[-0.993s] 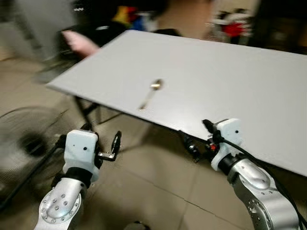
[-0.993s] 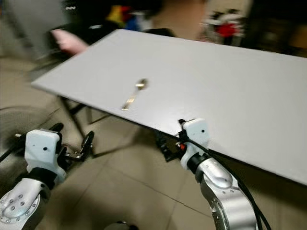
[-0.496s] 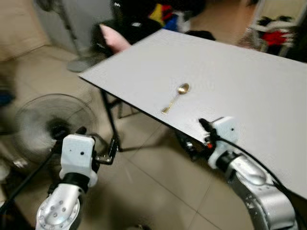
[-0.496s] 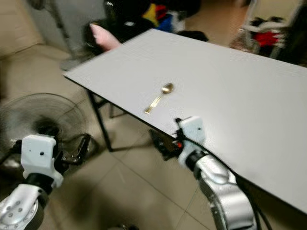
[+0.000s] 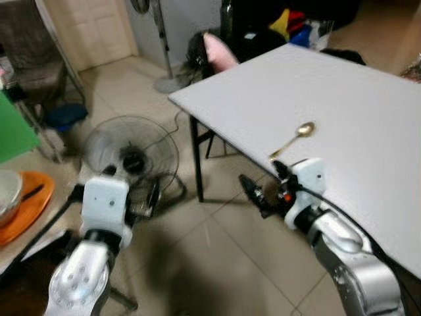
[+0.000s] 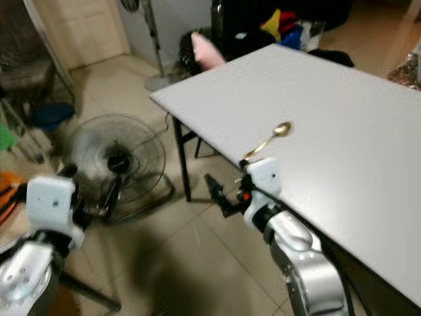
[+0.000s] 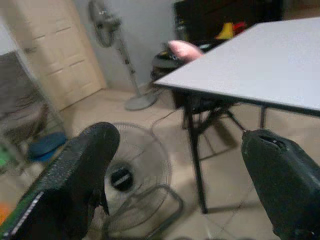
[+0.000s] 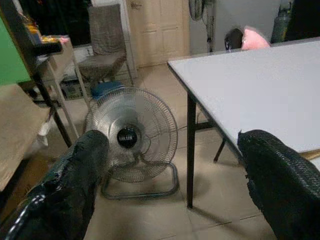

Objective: Setting the table

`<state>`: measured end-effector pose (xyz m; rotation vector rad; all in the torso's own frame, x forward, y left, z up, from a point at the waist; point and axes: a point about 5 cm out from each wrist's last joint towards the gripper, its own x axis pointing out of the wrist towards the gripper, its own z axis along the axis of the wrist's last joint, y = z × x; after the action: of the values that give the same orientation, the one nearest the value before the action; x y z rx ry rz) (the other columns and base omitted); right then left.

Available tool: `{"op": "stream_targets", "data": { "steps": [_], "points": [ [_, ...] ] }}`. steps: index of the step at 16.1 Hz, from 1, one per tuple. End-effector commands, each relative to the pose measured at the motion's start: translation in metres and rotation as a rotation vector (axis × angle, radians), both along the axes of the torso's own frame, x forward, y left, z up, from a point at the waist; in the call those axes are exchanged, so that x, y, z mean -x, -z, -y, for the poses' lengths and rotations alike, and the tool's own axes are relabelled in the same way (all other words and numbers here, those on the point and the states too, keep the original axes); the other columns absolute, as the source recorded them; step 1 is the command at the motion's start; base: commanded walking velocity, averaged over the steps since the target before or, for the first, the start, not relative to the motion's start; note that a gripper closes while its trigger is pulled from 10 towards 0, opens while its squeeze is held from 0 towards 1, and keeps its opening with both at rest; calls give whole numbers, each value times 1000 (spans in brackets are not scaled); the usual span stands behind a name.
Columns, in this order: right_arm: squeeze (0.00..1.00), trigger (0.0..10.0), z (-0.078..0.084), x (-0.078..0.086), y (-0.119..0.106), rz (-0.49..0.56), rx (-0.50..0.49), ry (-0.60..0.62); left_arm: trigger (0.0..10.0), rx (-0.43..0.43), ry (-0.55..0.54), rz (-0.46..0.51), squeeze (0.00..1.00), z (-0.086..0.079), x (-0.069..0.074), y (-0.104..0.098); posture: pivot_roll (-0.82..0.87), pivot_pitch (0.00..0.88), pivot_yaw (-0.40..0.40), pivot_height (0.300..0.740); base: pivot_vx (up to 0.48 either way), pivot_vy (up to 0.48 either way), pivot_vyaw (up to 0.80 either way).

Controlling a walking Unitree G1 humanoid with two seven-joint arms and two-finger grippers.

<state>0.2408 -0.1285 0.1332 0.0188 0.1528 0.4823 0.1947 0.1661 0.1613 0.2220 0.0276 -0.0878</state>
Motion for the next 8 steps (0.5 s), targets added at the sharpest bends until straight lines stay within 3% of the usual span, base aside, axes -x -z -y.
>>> {"op": "stream_targets", "data": {
  "steps": [1, 8],
  "points": [
    [1000, 10000, -5, 1, -4, 17, -10, -22, 10000, -16, -19, -20, 0, -5, 2, 4, -26, 2, 77, 740, 0, 0, 800],
    [1000, 10000, -4, -3, -4, 8, -24, -67, 10000, -33, -61, -13, 0, -7, 3, 5, -13, 6, 64, 740, 0, 0, 800]
  ]
}}
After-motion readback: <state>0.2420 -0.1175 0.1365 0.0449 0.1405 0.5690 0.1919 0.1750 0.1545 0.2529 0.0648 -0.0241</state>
